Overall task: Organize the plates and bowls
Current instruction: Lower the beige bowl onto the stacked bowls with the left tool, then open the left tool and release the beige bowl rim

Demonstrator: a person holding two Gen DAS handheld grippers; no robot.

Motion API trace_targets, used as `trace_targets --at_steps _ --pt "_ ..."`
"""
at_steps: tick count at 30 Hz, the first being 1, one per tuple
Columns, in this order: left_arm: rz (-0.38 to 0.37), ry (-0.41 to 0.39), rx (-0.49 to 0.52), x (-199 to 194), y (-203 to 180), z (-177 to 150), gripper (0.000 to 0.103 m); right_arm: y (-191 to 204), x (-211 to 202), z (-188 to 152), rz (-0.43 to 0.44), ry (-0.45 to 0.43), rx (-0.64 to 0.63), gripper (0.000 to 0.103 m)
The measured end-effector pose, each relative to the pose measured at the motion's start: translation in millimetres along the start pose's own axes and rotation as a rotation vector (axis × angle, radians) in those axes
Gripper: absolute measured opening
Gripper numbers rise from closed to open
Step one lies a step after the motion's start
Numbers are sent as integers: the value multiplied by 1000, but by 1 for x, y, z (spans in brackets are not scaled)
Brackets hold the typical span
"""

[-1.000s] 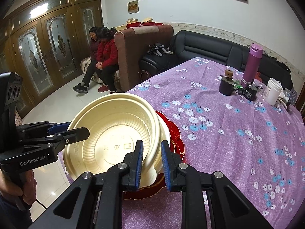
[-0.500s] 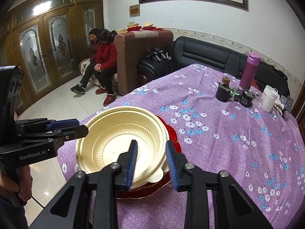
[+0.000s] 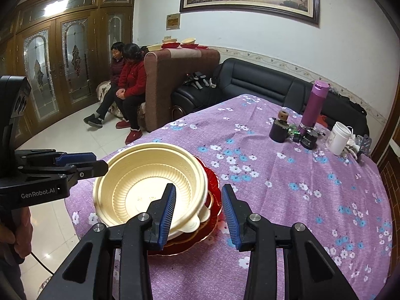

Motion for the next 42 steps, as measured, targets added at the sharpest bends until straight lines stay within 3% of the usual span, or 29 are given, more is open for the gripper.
trace_targets --at_steps 11,16,31,42 --pt "22 -7 23 -1 -9 2 34 -7 -11 -3 -25 -27 -8 45" --pt "69 -47 57 -5 -17 3 41 -12 -16 -5 -18 -35 12 49" --pt "321 -181 209 -20 -13 9 49 -22 -20 -11 -17 -26 54 52" --pt "394 -215 259 -22 -9 10 50 -14 -17 -11 -9 -16 41 52"
Point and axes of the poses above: each gripper's, at about its wrist camera, not at the fingertips, and x roughly the way its jaws point, y to its left, z to its top, the point moved 7 cm from there along x, roughly the way its jaws point, and after that the axes turned 6 degrees about -y, right-handed, at the moved point
